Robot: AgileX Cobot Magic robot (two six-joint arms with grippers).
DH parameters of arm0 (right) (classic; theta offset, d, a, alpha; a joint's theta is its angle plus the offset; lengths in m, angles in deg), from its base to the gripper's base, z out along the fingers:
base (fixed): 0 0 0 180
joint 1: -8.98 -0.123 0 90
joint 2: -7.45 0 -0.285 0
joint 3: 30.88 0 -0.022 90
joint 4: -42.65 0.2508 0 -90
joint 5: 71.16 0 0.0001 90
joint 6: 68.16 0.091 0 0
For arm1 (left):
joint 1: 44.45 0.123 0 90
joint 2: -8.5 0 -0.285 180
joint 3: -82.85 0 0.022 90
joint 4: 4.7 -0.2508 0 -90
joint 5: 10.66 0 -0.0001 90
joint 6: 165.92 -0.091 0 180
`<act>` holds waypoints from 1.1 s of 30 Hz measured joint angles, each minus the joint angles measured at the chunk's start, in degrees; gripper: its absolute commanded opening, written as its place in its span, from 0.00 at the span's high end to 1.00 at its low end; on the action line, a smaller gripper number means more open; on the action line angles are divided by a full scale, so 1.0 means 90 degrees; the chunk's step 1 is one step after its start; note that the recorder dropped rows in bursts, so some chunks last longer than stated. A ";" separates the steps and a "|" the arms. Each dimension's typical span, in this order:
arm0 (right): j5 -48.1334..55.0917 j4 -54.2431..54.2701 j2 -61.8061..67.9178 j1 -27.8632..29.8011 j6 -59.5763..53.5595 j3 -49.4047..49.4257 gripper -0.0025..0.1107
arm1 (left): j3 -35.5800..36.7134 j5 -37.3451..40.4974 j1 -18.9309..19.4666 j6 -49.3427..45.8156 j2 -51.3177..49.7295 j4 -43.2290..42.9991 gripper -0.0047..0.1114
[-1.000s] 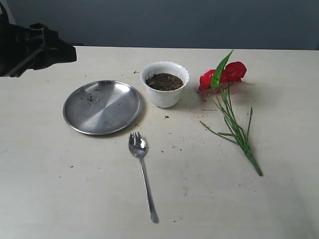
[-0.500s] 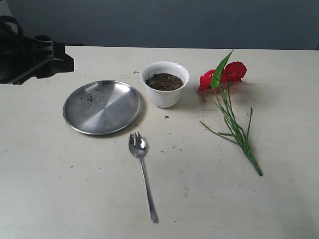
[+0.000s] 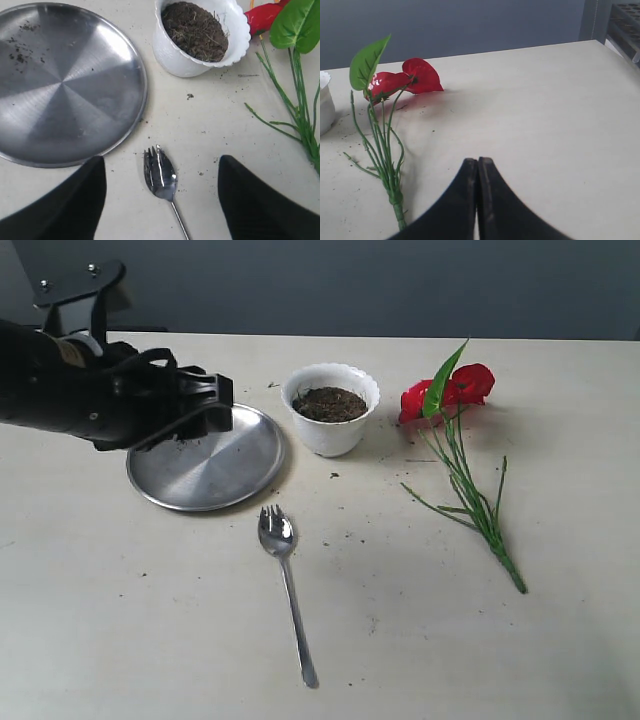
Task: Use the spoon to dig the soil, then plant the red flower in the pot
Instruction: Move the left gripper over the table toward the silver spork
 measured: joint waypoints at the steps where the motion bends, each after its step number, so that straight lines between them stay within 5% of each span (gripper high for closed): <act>1: 0.0000 0.0000 0.0000 0.0000 0.0000 0.0000 0.98 | -0.0015 0.0001 -0.0081 0.0131 -0.0076 -0.0110 0.43; 12: 0.0000 0.0000 0.0000 0.0000 0.0000 0.0000 0.98 | -0.0029 -0.0311 -0.0788 0.0632 -0.0592 -0.0384 0.43; 33: 0.0000 0.0000 0.0000 0.0000 0.0000 0.0000 0.98 | -0.0029 -0.1471 -0.1207 0.1014 -0.1728 -0.0098 0.43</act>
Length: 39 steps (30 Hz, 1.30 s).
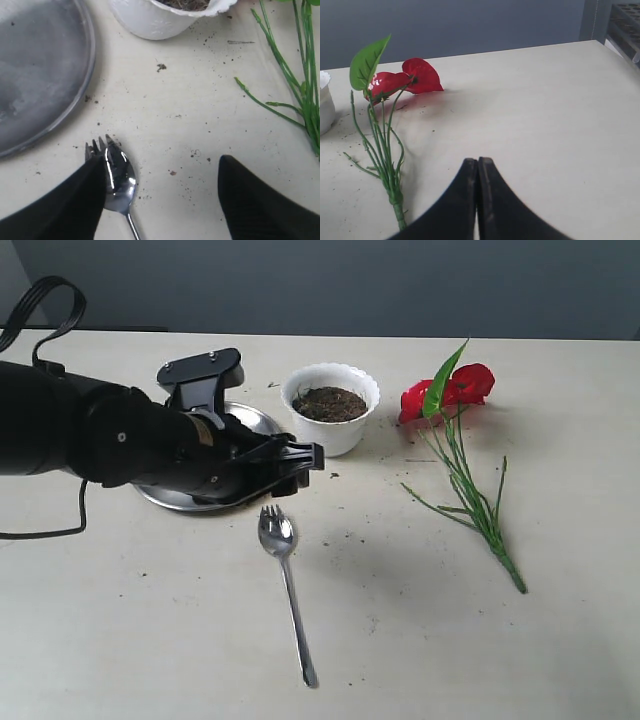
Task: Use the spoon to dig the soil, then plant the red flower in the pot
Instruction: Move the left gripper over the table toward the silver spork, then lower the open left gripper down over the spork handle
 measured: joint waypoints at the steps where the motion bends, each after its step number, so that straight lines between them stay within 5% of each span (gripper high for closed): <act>1: 0.0000 0.0000 0.0000 0.0000 0.0000 0.0000 0.98 | 0.0000 0.0015 -0.0010 0.0012 -0.0023 0.0028 0.43; 39: 0.0000 0.0000 0.0000 0.0000 0.0000 0.0000 0.98 | -0.0003 0.0212 -0.0016 0.0024 -0.0700 0.0775 0.43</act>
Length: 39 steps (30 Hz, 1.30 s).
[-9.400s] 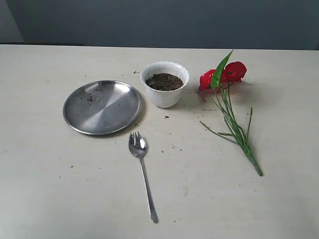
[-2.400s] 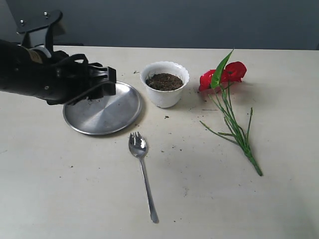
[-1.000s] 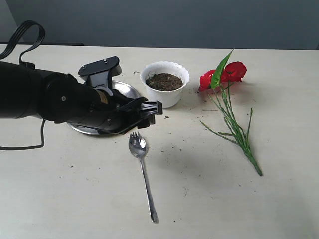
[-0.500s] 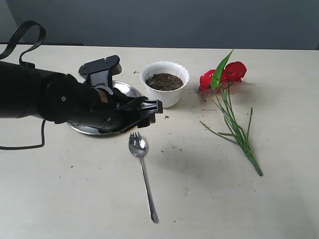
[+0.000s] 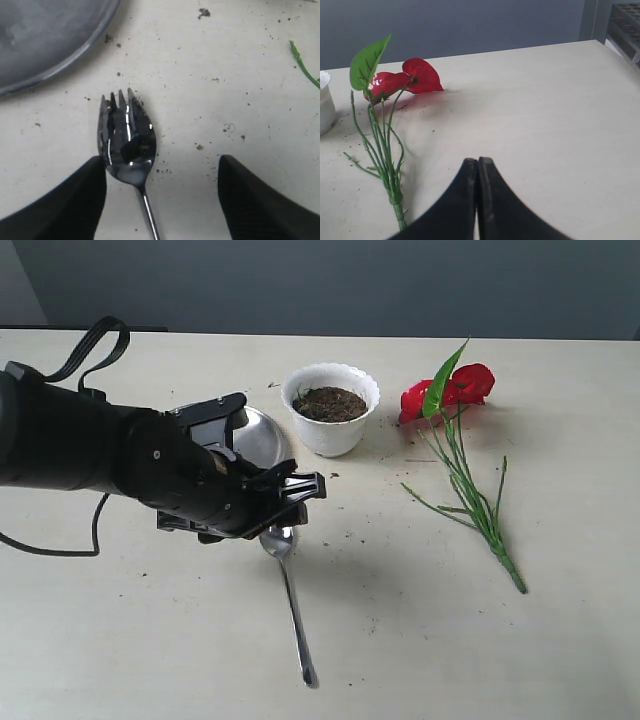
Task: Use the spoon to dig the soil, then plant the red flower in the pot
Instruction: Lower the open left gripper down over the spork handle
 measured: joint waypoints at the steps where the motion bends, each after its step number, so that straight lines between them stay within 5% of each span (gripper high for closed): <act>1: 0.0000 0.0000 0.0000 0.0000 0.0000 0.0000 0.98 | 0.0000 0.0030 0.0000 0.0000 0.0001 0.0075 0.43; 16: 0.0000 0.0000 0.0000 0.0000 0.0000 0.0000 0.98 | 0.0000 0.0959 0.0000 0.0000 0.0029 0.0662 0.43; 39: 0.0000 0.0000 0.0000 0.0000 0.0000 0.0000 0.98 | 0.0000 0.1051 0.0000 -0.0011 0.0114 0.0964 0.43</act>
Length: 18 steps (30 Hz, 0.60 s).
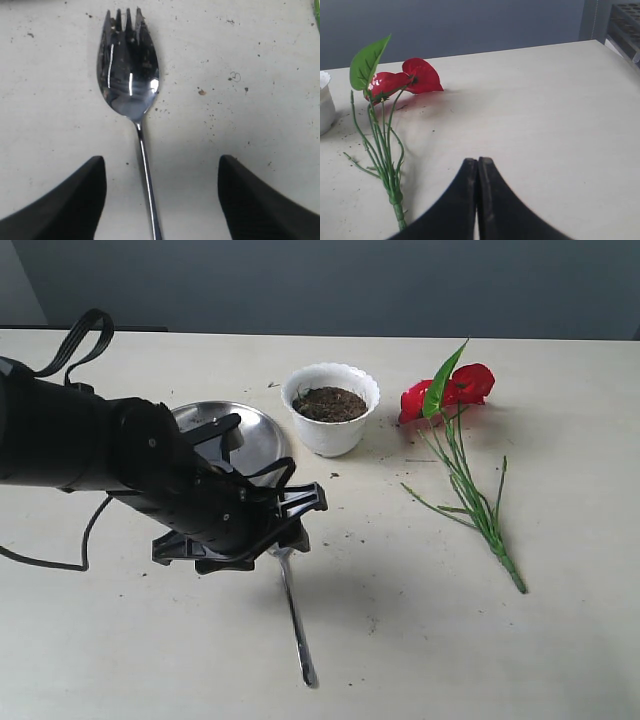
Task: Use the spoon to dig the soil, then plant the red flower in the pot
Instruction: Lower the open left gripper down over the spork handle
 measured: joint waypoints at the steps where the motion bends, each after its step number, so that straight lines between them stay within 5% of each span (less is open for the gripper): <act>1: 0.0000 0.0000 0.0000 0.0000 0.0000 0.0000 0.98 | 0.0000 0.0000 0.0000 0.0000 0.0000 0.0000 0.43; 18: 0.0000 0.0000 0.0000 0.0000 0.0000 0.0000 0.98 | 0.0000 0.0002 0.0000 0.0000 0.0011 0.1266 0.43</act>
